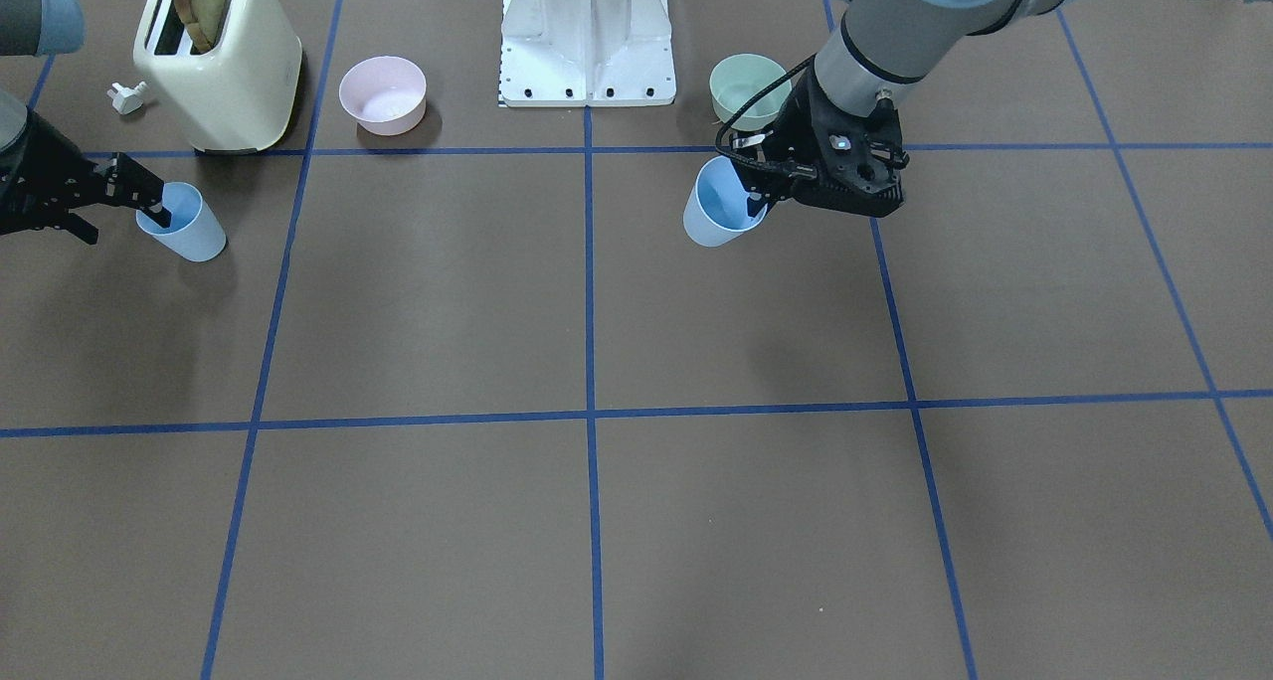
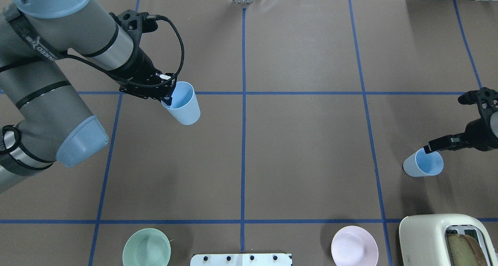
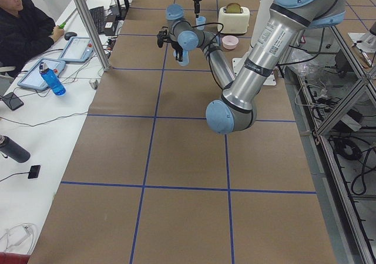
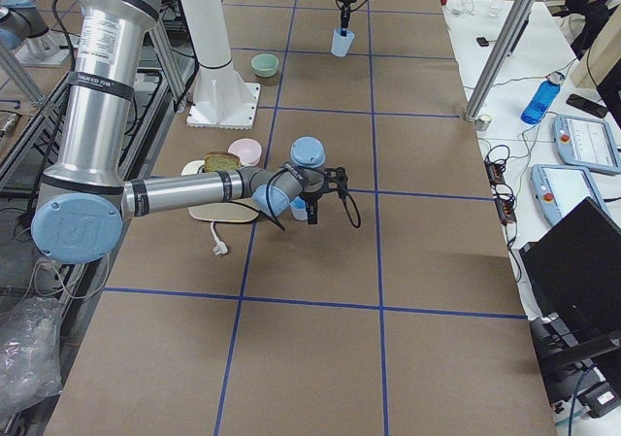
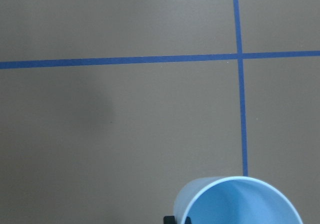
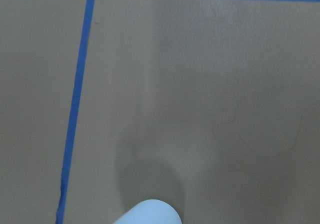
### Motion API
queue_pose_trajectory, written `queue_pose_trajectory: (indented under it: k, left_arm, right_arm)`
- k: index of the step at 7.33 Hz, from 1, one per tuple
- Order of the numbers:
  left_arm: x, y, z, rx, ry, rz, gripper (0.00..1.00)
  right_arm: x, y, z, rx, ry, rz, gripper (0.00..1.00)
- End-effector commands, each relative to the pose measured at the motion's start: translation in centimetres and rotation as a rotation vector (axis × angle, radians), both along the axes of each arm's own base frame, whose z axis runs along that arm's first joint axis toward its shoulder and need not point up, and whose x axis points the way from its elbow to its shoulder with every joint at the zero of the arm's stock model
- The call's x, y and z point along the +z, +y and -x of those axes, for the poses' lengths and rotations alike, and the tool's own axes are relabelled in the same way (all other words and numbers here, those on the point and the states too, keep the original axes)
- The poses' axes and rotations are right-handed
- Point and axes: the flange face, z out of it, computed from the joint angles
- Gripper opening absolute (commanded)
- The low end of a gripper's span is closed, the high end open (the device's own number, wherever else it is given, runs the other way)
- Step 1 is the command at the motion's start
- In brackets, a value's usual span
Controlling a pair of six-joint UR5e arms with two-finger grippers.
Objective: Stack blue cups with both arms
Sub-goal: 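Lift the light-blue cup with the left gripper while the right grasps another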
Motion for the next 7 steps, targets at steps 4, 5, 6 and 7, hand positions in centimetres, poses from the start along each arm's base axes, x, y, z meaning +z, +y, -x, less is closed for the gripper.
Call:
queue_pose_trajectory:
  k: [4, 5, 6, 7]
  left_arm:
    - [-0.8, -0.2, -0.2, -0.007, 0.008, 0.005, 0.0]
    - [-1.1, -0.2, -0.3, -0.008, 0.01, 0.004, 0.0]
    - [-1.4, -0.6, -0.7, -0.008, 0.009, 0.005, 0.0]
    - [-1.5, -0.8, -1.0, -0.007, 0.006, 0.009, 0.0]
  right_arm:
    - [1.1, 1.5, 1.8, -0.028, 0.049, -0.017, 0.25]
    - [1.2, 1.7, 1.9, -0.03, 0.05, -0.009, 0.08]
    - [1.2, 1.8, 2.1, -0.027, 0.048, -0.002, 0.0]
    - [1.0, 1.8, 2.1, -0.027, 0.044, -0.008, 0.0]
